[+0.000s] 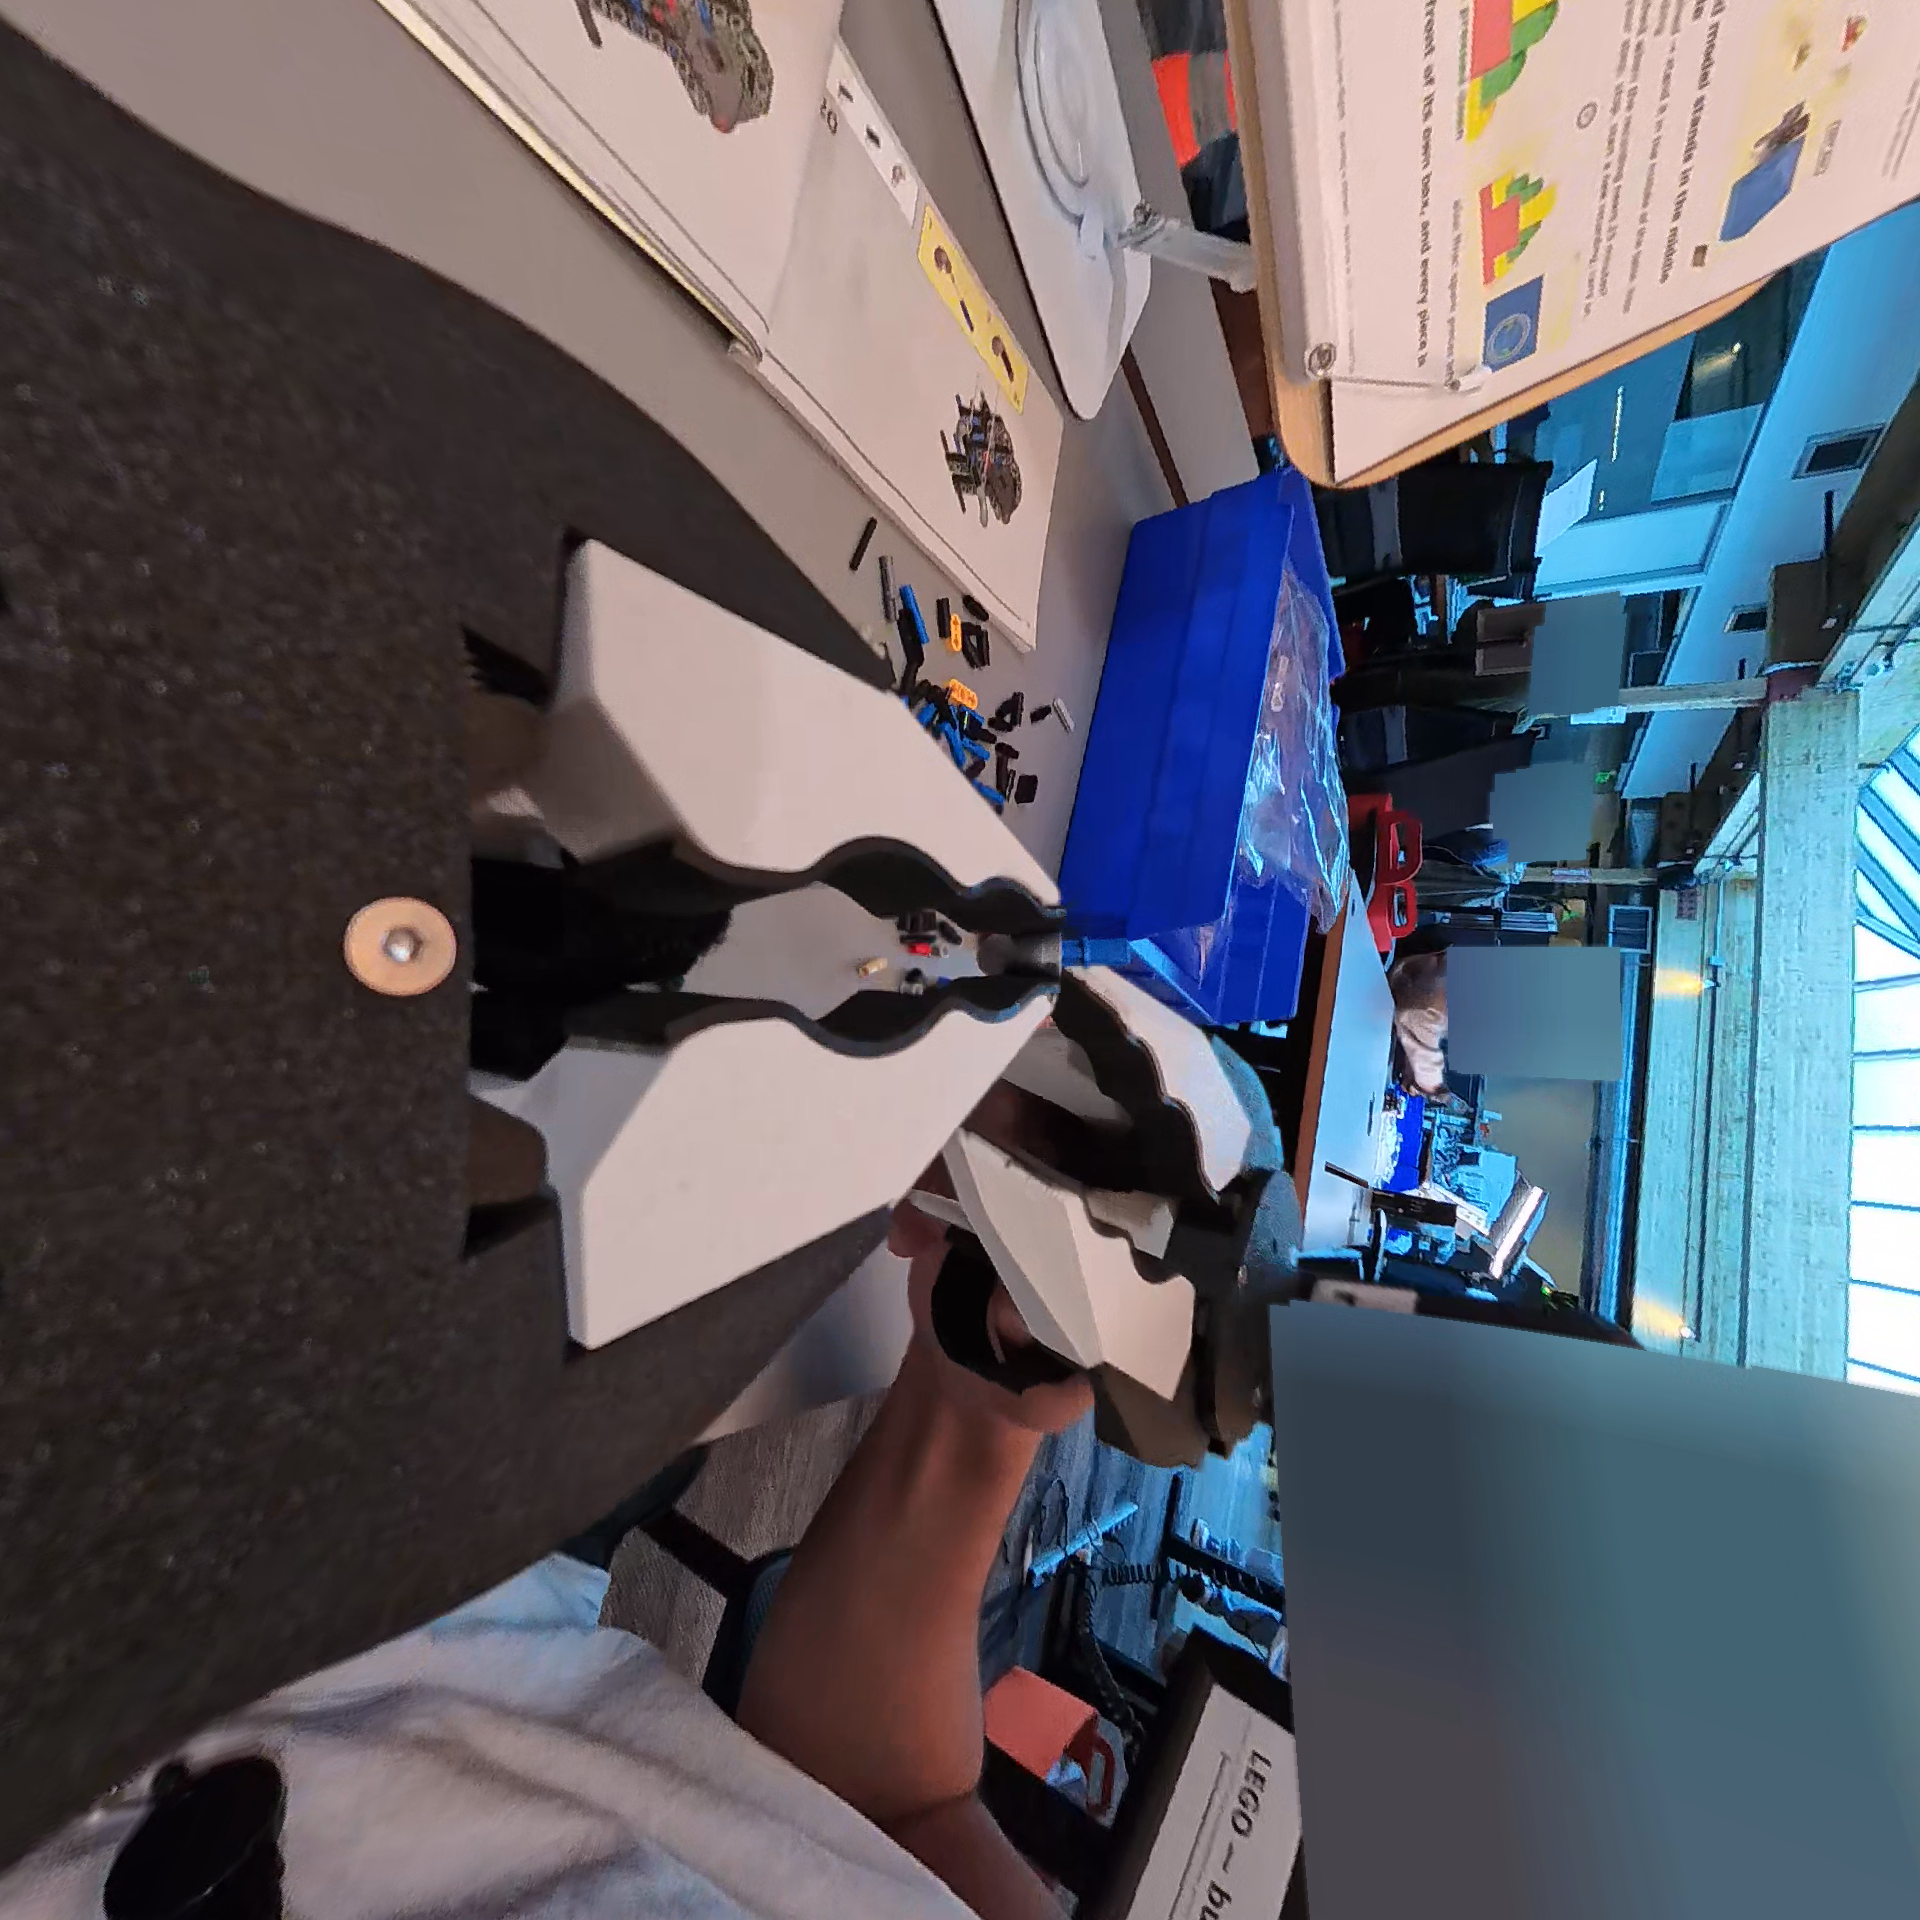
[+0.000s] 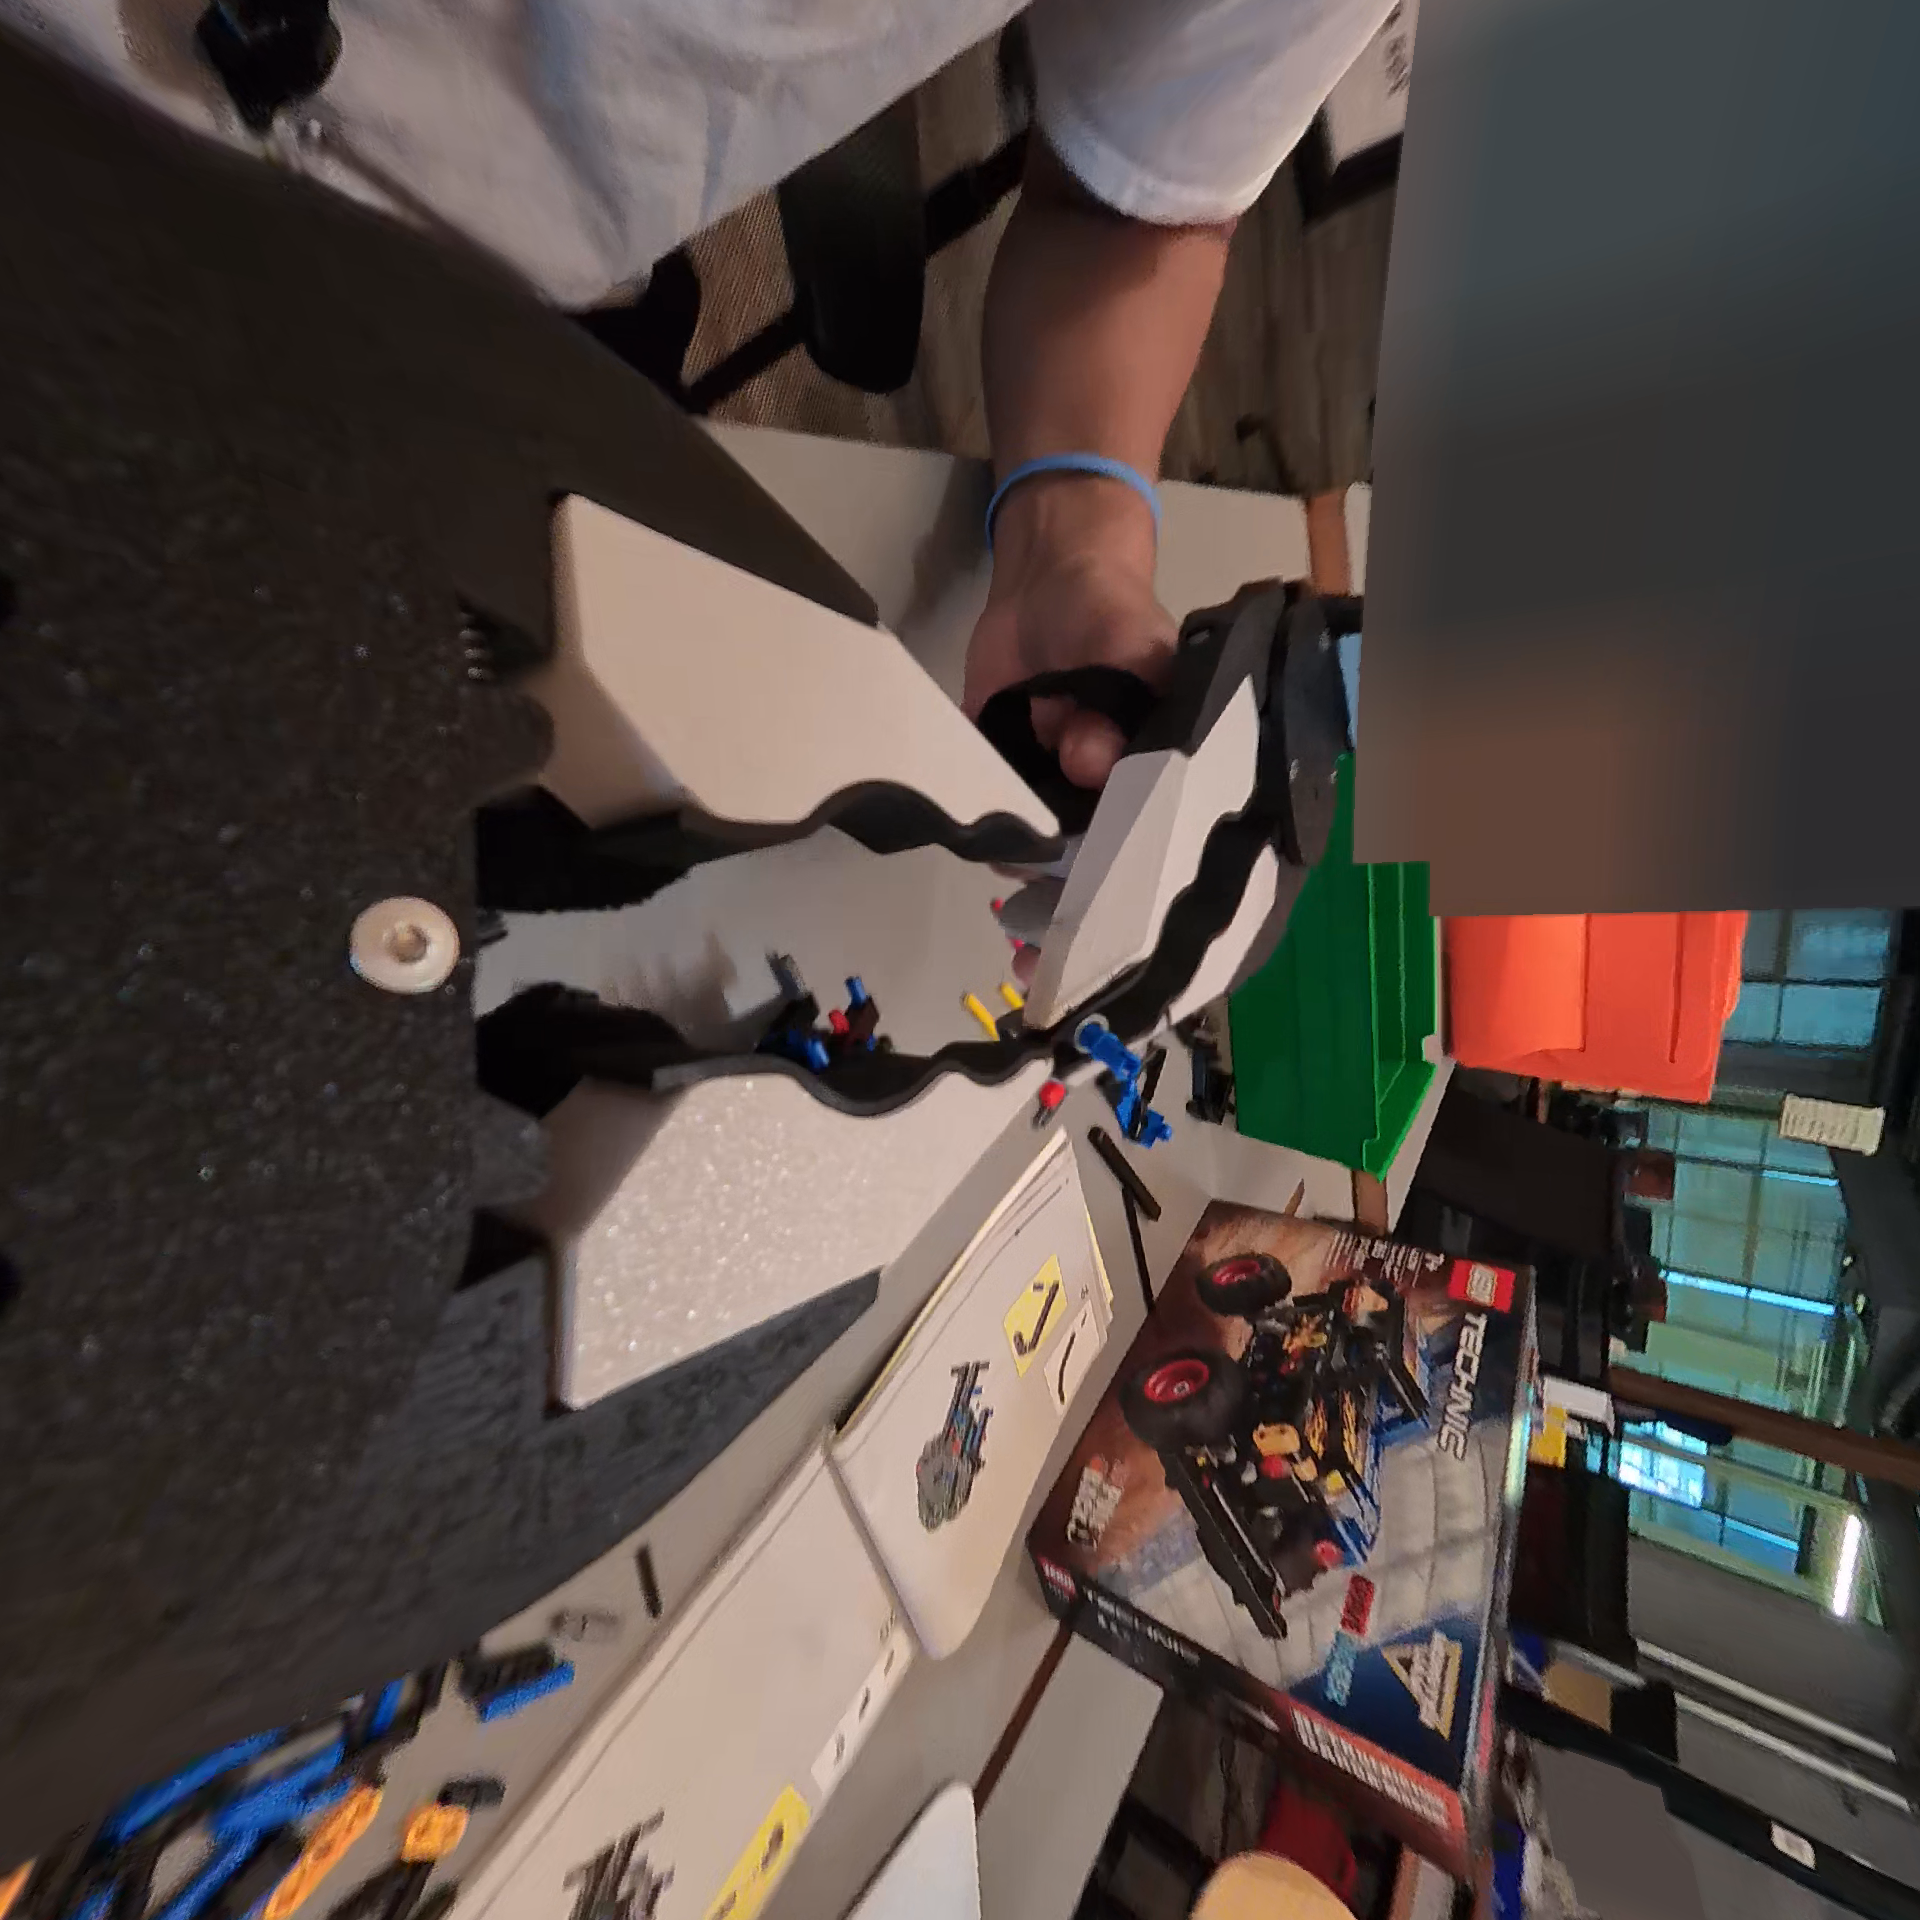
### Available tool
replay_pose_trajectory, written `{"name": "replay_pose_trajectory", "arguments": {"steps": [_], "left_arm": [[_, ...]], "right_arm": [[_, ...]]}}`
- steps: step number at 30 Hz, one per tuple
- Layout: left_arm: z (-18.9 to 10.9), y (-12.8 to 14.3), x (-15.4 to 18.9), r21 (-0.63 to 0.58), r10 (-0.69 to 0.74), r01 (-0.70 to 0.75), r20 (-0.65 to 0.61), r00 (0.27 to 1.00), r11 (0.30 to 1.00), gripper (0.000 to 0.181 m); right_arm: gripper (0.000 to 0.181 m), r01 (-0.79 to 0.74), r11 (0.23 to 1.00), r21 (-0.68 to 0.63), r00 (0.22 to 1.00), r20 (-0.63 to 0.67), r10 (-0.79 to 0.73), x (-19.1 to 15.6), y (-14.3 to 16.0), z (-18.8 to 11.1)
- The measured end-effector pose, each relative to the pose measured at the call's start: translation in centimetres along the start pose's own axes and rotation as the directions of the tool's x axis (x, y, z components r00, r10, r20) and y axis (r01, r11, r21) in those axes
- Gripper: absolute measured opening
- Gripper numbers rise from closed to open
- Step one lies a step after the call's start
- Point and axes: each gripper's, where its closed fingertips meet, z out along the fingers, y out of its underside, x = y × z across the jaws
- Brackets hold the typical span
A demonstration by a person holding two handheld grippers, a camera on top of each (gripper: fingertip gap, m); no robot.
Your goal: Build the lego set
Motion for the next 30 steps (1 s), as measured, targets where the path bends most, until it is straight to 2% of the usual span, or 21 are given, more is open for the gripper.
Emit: {"name": "replay_pose_trajectory", "arguments": {"steps": [4,7,9,21,26,30], "left_arm": [[-0.1,-0.4,0.3,0.033,-0.048,0.05,-0.045,0.998,0.998,0.006],[-0.3,-1.1,0.7,0.07,-0.118,0.127,-0.121,0.986,0.989,0.006],[-0.4,-1.2,0.7,0.076,-0.148,0.16,-0.142,0.979,0.984,0.005],[-0.2,-0.4,-0.2,0.051,-0.134,0.14,-0.098,0.986,0.989,0.006],[-0.1,-0.3,-0.2,0.053,-0.141,0.146,-0.099,0.985,0.988,0.006],[-0.3,-0.3,-0.7,0.042,-0.102,0.105,-0.069,0.992,0.994,0.006]], "right_arm": [[0.033,-0.178,0.979,0.096,0.979,0.122,0.166,-0.3,-0.8,-0.3],[0.032,-0.357,0.918,0.174,0.914,0.269,0.305,-0.6,-1.8,-0.6],[0.033,-0.407,0.895,0.184,0.886,0.318,0.337,-0.6,-1.9,-0.7],[0.032,-0.358,0.921,0.157,0.915,0.257,0.312,0.3,-0.7,-0.3],[0.033,-0.375,0.914,0.152,0.906,0.269,0.327,0.2,-0.6,-0.2],[0.031,-0.328,0.938,0.111,0.933,0.192,0.303,2.2,-0.2,-1.7]]}}
